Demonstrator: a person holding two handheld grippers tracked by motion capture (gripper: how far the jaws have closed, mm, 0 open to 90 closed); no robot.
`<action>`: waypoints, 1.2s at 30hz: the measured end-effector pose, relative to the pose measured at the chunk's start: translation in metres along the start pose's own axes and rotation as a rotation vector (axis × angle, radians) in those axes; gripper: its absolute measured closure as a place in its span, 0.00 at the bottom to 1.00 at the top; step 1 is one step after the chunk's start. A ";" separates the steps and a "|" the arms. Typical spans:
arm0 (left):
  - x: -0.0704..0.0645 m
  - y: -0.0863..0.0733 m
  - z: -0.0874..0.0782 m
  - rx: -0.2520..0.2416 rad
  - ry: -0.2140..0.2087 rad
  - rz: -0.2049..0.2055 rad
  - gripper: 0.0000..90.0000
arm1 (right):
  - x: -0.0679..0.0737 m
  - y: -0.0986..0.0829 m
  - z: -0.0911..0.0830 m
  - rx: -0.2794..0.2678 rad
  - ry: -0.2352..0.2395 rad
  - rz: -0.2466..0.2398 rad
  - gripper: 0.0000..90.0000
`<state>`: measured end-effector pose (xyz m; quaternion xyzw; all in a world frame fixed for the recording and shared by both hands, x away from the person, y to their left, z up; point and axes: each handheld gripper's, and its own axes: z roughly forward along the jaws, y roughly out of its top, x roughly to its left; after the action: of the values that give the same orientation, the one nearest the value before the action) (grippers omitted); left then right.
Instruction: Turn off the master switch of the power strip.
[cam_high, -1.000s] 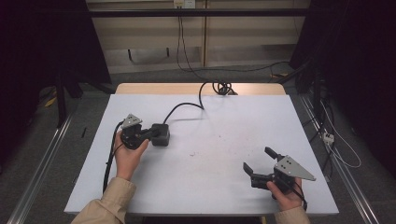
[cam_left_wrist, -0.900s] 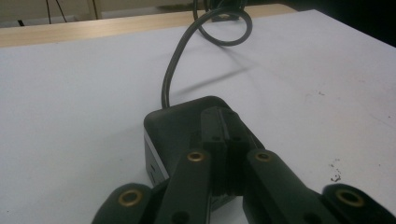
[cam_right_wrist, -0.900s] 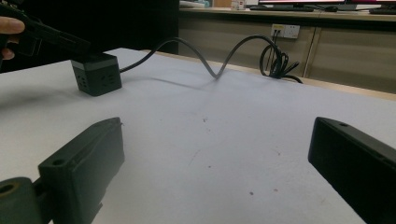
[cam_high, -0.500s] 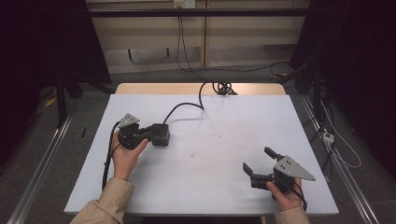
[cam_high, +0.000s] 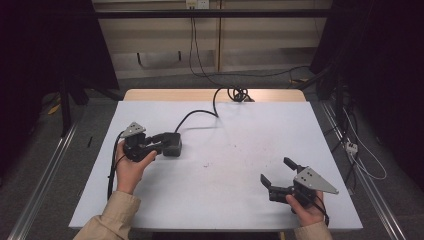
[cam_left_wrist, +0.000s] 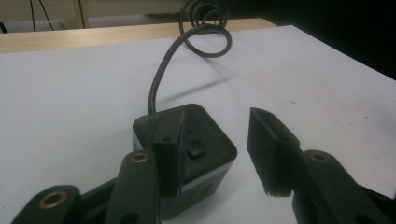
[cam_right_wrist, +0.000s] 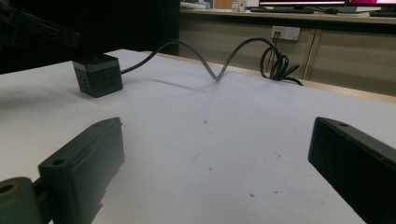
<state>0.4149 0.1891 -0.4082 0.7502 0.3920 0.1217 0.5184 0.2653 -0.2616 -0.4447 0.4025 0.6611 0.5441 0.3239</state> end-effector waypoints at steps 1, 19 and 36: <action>0.000 -0.001 -0.001 -0.003 -0.007 0.001 0.61 | 0.000 0.000 0.000 -0.001 0.000 -0.001 0.03; -0.004 -0.009 -0.017 -0.029 -0.048 -0.016 0.35 | -0.001 0.002 -0.001 -0.007 0.002 -0.004 0.03; -0.006 -0.022 -0.028 -0.027 -0.114 0.016 0.21 | 0.000 0.003 -0.002 -0.011 0.006 -0.004 0.03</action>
<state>0.3842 0.2077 -0.4140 0.7518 0.3542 0.0881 0.5492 0.2643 -0.2620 -0.4417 0.3977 0.6600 0.5481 0.3253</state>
